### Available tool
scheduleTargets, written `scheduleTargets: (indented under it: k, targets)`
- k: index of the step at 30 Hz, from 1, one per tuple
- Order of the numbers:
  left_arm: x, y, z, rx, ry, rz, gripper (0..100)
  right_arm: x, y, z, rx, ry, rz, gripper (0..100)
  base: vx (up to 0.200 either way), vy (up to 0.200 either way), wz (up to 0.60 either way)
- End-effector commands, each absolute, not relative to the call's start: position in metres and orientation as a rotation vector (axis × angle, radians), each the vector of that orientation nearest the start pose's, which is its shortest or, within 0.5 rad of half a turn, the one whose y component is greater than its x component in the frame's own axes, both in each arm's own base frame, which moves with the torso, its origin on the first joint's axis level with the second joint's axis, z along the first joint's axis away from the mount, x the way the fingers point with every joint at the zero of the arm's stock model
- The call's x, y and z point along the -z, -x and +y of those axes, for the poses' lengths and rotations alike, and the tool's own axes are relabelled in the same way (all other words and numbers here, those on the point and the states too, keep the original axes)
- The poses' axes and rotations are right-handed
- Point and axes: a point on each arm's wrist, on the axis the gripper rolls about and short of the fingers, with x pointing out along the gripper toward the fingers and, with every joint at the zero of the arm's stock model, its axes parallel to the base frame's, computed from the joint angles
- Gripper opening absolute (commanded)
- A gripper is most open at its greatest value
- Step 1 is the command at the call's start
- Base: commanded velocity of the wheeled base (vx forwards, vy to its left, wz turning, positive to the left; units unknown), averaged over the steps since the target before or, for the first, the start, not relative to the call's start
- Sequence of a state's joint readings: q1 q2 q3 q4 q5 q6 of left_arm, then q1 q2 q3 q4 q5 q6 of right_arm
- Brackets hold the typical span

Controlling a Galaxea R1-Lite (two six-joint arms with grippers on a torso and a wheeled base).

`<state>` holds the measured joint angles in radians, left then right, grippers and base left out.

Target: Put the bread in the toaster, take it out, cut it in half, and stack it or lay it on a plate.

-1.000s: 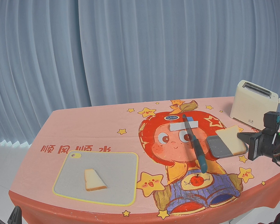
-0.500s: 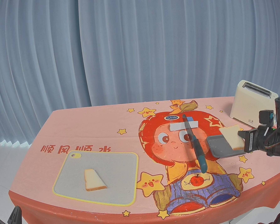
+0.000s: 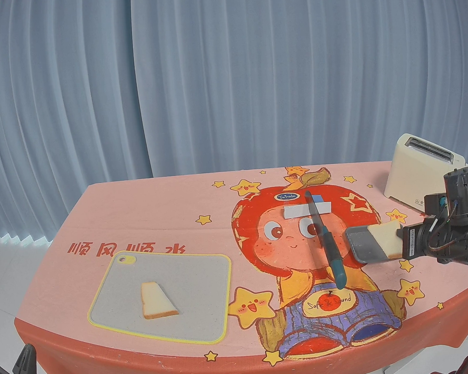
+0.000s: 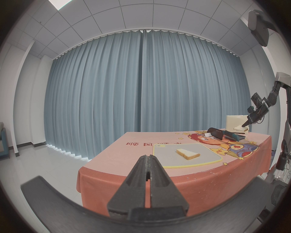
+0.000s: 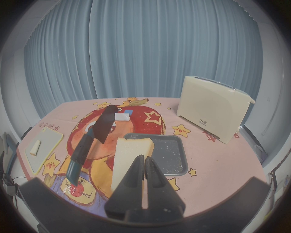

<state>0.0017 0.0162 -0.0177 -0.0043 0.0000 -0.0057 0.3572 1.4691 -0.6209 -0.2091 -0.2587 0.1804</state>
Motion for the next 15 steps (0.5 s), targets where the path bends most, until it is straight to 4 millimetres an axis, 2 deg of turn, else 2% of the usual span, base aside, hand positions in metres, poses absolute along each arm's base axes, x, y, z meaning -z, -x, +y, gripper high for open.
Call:
scheduleTargets:
  k: [1,5,15]
  targets:
    - [-0.076,0.023,0.0,-0.003,0.006,-0.002,0,-0.143,-0.22,0.074,-0.026,0.035,0.671,0,0.0,0.0,0.0]
    - [-0.076,0.023,0.0,-0.003,0.006,-0.002,0,-0.134,-0.228,0.074,-0.008,0.043,0.705,0,0.0,0.0,0.0]
    - [-0.076,0.022,0.0,-0.002,0.006,0.0,0,-0.131,-0.243,0.067,0.034,0.025,0.718,0,0.0,0.0,0.0]
